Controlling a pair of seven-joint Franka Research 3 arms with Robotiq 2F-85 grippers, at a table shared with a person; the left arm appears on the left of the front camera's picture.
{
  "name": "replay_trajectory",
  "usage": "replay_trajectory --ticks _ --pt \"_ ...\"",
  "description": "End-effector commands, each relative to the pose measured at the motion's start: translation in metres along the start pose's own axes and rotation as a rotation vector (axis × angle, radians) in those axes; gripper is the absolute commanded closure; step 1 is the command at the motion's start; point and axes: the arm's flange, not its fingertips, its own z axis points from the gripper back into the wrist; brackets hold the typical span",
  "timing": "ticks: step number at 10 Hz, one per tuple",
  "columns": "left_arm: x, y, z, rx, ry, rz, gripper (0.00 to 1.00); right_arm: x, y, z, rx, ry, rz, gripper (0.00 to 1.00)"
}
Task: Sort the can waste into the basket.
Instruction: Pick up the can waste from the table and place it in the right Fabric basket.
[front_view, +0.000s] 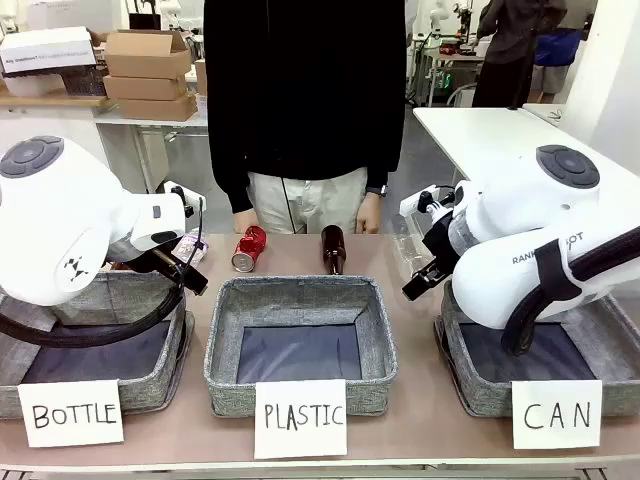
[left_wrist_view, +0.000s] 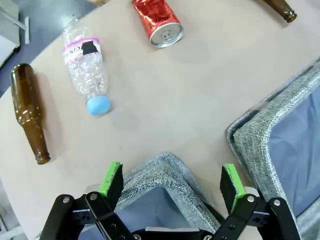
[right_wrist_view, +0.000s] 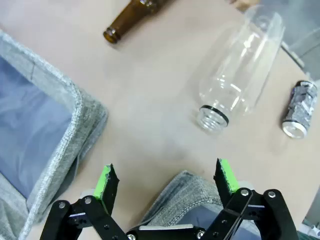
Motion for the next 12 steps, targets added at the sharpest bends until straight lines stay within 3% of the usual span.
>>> replay_trajectory --ticks 1,12 --pt "0.0 0.0 0.0 0.0 0.0 0.0 0.0 0.0001 0.0 0.0 0.0 0.0 0.0 0.0" --pt "0.0 0.0 0.0 0.0 0.0 0.0 0.0 0.0001 0.0 0.0 0.0 0.0 0.0 0.0"
